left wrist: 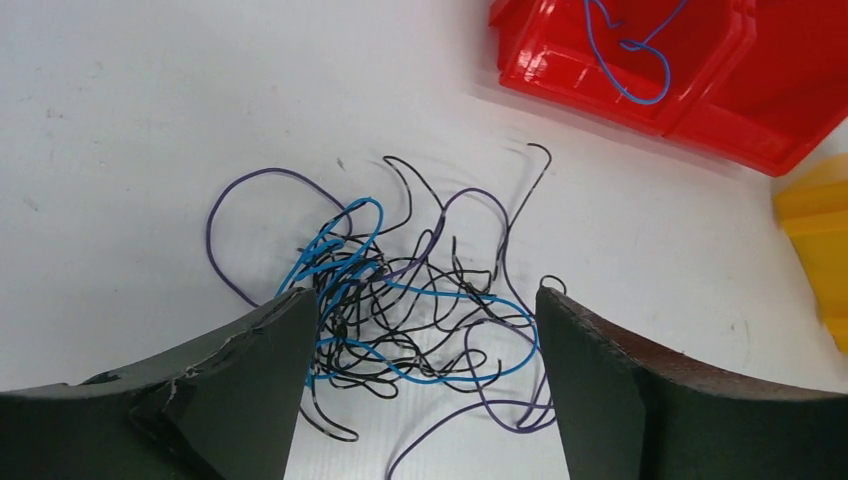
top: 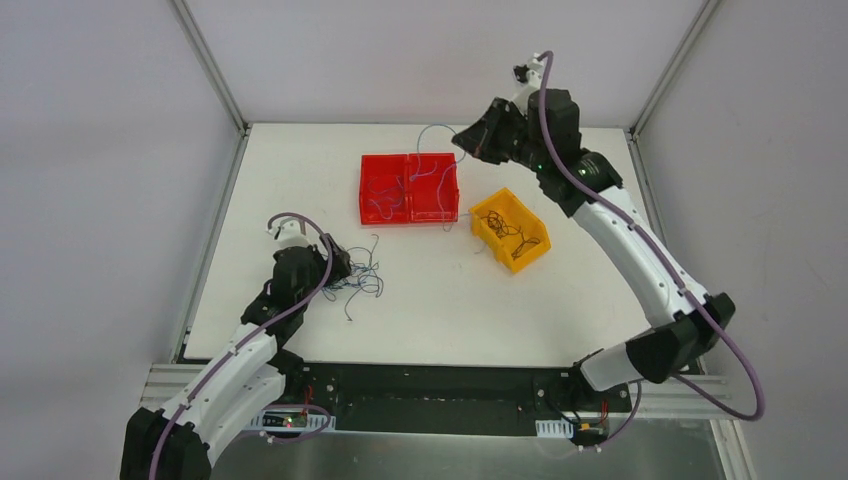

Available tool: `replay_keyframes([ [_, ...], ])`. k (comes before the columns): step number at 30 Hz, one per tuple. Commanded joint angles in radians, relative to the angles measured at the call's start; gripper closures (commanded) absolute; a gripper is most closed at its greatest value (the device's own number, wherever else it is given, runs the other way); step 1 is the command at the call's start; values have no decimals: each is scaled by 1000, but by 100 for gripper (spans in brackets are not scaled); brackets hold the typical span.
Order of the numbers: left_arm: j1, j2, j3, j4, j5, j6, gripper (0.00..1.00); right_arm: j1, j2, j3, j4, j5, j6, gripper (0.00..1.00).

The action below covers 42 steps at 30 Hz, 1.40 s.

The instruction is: Untangle the cables

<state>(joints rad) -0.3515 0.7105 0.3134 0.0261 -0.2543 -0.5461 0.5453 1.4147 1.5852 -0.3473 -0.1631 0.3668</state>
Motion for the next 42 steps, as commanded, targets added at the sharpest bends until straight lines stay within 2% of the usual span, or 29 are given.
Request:
replay_keyframes([
  [1,5,-36,-14,59,74,36,17,10,123,147,157,-41,32,100],
  [10,5,-63,-35,90,105,48,14,19,473,540,213,-63,127,100],
  [19,5,-55,-34,92,100,46,15,27,754,786,297,-66,254,100],
  [42,5,-30,-25,93,91,42,19,87,843,850,343,22,206,100],
])
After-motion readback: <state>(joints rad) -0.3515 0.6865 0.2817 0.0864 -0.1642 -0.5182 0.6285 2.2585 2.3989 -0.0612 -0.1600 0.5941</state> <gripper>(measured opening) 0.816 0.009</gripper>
